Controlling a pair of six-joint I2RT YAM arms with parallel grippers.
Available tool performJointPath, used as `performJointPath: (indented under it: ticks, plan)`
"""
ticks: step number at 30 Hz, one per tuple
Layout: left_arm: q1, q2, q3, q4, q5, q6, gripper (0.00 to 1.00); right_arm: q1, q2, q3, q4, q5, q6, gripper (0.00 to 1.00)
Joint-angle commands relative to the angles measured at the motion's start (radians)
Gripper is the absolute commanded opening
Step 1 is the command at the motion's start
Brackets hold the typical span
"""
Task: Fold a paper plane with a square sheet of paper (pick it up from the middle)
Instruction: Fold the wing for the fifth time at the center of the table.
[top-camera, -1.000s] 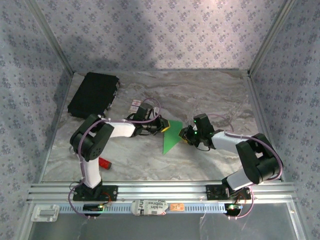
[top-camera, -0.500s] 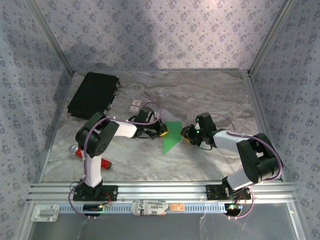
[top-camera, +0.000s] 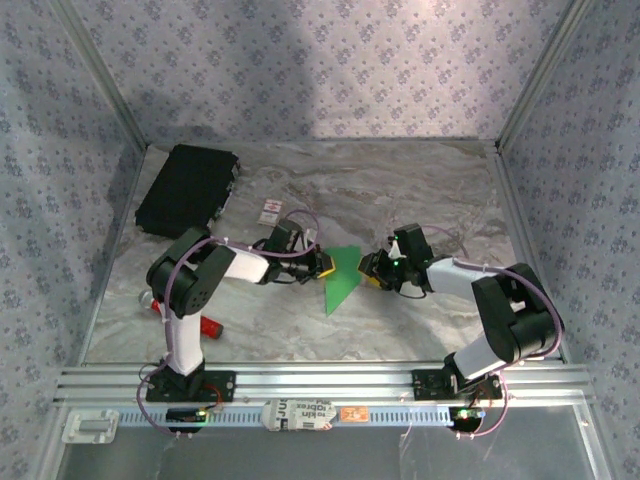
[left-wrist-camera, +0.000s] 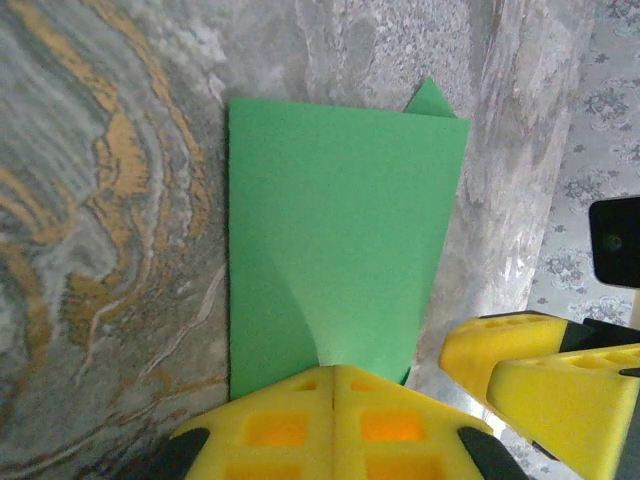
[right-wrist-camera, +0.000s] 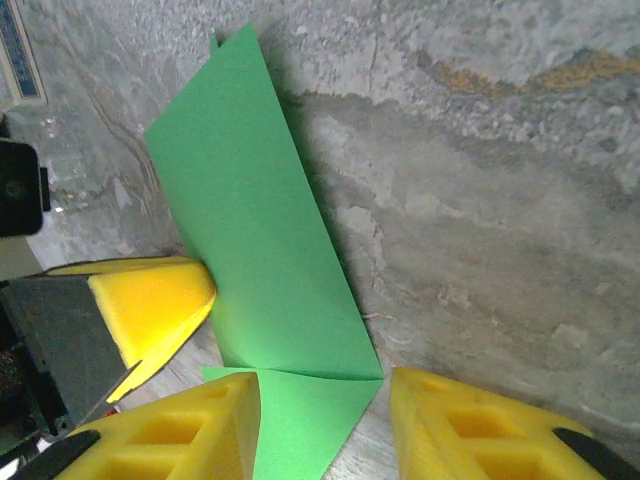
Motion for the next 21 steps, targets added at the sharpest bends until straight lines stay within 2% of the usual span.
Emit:
performJointPath:
  ticks: [1, 5, 7, 12, 16, 21]
  plan:
    - [-0.006, 0.004, -0.038, -0.094, 0.044, 0.016, 0.05, -0.014, 0.018, 0.075, -0.092, 0.001, -0.107, 0.4]
    - [-0.005, 0.007, -0.031, -0.1, 0.041, 0.013, 0.05, -0.021, 0.071, 0.158, -0.153, 0.005, -0.191, 0.4]
    - [-0.003, 0.007, -0.028, -0.101, 0.038, 0.012, 0.05, -0.021, 0.098, 0.179, -0.167, 0.029, -0.207, 0.41]
    - [0.001, 0.004, -0.031, -0.099, 0.032, 0.008, 0.05, -0.021, 0.176, 0.238, -0.142, -0.005, -0.239, 0.41]
    - [0.004, 0.001, -0.037, -0.097, 0.032, 0.01, 0.05, -0.023, 0.21, 0.286, -0.193, 0.021, -0.27, 0.41]
    - [0.008, -0.001, -0.043, -0.088, 0.031, 0.006, 0.05, -0.027, 0.258, 0.32, -0.192, -0.012, -0.273, 0.41]
